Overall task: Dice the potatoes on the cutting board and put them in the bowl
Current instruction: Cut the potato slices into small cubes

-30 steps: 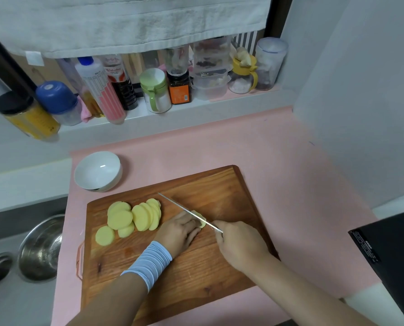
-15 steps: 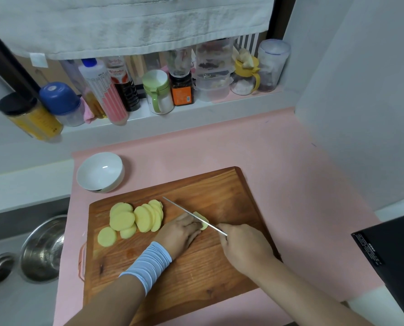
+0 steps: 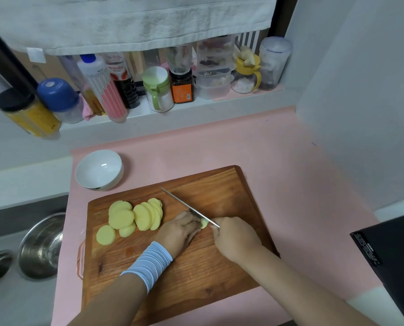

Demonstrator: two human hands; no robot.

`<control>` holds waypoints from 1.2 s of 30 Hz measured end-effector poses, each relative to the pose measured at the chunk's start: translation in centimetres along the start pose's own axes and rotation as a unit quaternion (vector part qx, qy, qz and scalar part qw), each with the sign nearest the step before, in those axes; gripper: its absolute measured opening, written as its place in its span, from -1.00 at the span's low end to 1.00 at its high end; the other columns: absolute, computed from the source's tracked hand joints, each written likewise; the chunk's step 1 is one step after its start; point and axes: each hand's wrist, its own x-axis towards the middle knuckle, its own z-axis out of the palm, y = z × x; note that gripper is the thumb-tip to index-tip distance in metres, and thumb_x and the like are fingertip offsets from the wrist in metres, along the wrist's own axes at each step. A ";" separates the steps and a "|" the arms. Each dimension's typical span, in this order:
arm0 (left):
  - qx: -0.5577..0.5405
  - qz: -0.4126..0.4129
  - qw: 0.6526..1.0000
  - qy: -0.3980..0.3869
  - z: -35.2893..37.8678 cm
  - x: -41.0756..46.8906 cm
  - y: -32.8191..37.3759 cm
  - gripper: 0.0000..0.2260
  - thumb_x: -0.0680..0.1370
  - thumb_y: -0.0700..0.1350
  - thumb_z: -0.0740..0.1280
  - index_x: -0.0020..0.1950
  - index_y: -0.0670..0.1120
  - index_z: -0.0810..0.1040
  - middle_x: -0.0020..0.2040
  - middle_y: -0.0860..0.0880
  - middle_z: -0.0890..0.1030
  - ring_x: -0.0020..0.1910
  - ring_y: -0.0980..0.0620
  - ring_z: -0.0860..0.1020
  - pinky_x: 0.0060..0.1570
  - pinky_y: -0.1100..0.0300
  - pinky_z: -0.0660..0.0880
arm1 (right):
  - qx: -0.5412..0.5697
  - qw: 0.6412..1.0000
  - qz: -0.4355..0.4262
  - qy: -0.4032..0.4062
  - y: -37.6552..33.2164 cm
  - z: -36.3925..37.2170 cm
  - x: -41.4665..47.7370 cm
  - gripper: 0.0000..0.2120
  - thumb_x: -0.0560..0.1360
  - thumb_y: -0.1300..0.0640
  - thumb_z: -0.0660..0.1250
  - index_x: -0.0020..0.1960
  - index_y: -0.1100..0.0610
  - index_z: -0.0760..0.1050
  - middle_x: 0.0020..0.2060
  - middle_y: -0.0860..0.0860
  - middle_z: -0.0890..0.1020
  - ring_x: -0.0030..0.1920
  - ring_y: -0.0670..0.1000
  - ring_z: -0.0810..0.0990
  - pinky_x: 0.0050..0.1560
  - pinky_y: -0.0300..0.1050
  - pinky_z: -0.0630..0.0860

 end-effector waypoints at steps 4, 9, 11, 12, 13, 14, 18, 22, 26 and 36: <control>0.004 -0.008 1.000 0.007 0.3 -0.2 0.1 -0.86 0.62 -0.10 0.34 -0.01 -0.11 0.68 0.00 0.04 0.62 0.02 0.05 0.57 -0.10 0.15 0.58 | 0.012 1.000 -0.001 -0.005 0.5 -0.4 0.2 -0.72 0.66 -0.03 0.14 0.09 -0.03 0.63 -0.17 -0.04 0.68 -0.12 0.05 0.64 -0.13 -0.04 0.59; -0.003 -0.012 0.999 0.029 -0.1 0.0 0.9 -0.82 0.62 -0.09 0.32 -0.04 -0.11 0.69 -0.03 0.04 0.63 -0.02 0.07 0.56 -0.08 0.22 0.57 | 0.000 1.000 -0.017 0.020 0.3 -0.6 -1.3 -0.71 0.67 -0.02 0.11 0.16 -0.06 0.60 -0.16 -0.02 0.68 -0.14 0.03 0.64 -0.15 -0.05 0.56; -0.008 -0.016 0.999 0.032 -0.1 0.0 1.0 -0.81 0.62 -0.09 0.30 -0.02 -0.11 0.69 -0.03 0.04 0.63 -0.01 0.07 0.56 -0.03 0.24 0.56 | -0.003 0.999 -0.021 0.026 0.3 -0.7 -2.1 -0.73 0.67 -0.02 0.11 0.15 -0.08 0.59 -0.16 -0.04 0.68 -0.16 0.01 0.63 -0.18 -0.07 0.54; -0.009 -0.017 0.999 0.034 -0.2 0.0 1.0 -0.81 0.63 -0.09 0.30 -0.02 -0.11 0.69 -0.03 0.04 0.63 -0.01 0.08 0.56 -0.01 0.26 0.55 | -0.007 0.999 -0.025 0.029 0.4 -0.7 -2.4 -0.74 0.67 -0.01 0.11 0.14 -0.08 0.58 -0.16 -0.05 0.67 -0.18 -0.01 0.61 -0.21 -0.10 0.49; -0.010 -0.016 0.999 0.035 -0.2 -0.1 1.0 -0.81 0.62 -0.09 0.30 -0.02 -0.11 0.69 -0.03 0.04 0.63 0.00 0.08 0.56 0.01 0.27 0.54 | -0.010 0.999 -0.028 0.032 0.5 -0.7 -2.6 -0.74 0.67 -0.01 0.12 0.13 -0.08 0.58 -0.16 -0.06 0.67 -0.22 -0.03 0.57 -0.24 -0.14 0.44; -0.012 -0.017 0.999 0.035 -0.1 -0.1 1.1 -0.81 0.62 -0.09 0.30 -0.02 -0.11 0.69 -0.03 0.04 0.63 0.00 0.08 0.56 0.03 0.27 0.53 | -0.011 0.999 -0.029 0.034 0.6 -0.8 -2.7 -0.74 0.67 -0.01 0.12 0.12 -0.07 0.59 -0.16 -0.06 0.67 -0.25 -0.06 0.53 -0.26 -0.17 0.39; -0.020 -0.023 0.998 0.046 -0.1 -0.1 1.0 -0.82 0.62 -0.09 0.31 -0.03 -0.11 0.69 -0.04 0.04 0.63 0.01 0.08 0.55 0.06 0.27 0.52 | -0.017 1.000 -0.017 0.019 1.1 -0.8 -3.0 -0.73 0.67 0.00 0.13 0.05 -0.03 0.61 -0.21 -0.07 0.65 -0.29 -0.06 0.50 -0.34 -0.22 0.33; -0.023 -0.022 0.998 0.059 0.0 0.0 1.3 -0.82 0.61 -0.11 0.31 -0.05 -0.12 0.69 -0.06 0.02 0.63 0.02 0.09 0.54 0.12 0.33 0.48 | -0.003 1.000 0.006 0.005 1.1 -0.6 -2.5 -0.74 0.66 0.00 0.15 0.01 -0.03 0.61 -0.23 -0.08 0.65 -0.25 -0.04 0.55 -0.27 -0.16 0.40; -0.036 -0.017 0.998 0.055 0.1 -0.1 1.2 -0.83 0.60 -0.12 0.32 -0.04 -0.14 0.69 -0.06 -0.01 0.63 0.02 0.05 0.55 0.10 0.27 0.50 | 0.011 1.000 0.019 -0.012 0.0 -0.1 -1.3 -0.75 0.64 0.01 0.15 -0.02 -0.01 0.61 -0.20 -0.02 0.67 -0.15 0.06 0.63 -0.18 -0.07 0.53; -0.017 -0.040 0.997 0.056 0.0 -0.2 1.6 -0.81 0.60 -0.12 0.32 -0.12 -0.15 0.67 -0.10 0.01 0.61 -0.08 0.03 0.57 -0.06 0.21 0.54 | 0.011 0.999 0.026 -0.016 -0.3 -0.7 -0.6 -0.74 0.66 -0.03 0.16 -0.11 0.00 0.54 -0.33 -0.12 0.52 -0.24 -0.01 0.50 -0.26 -0.13 0.36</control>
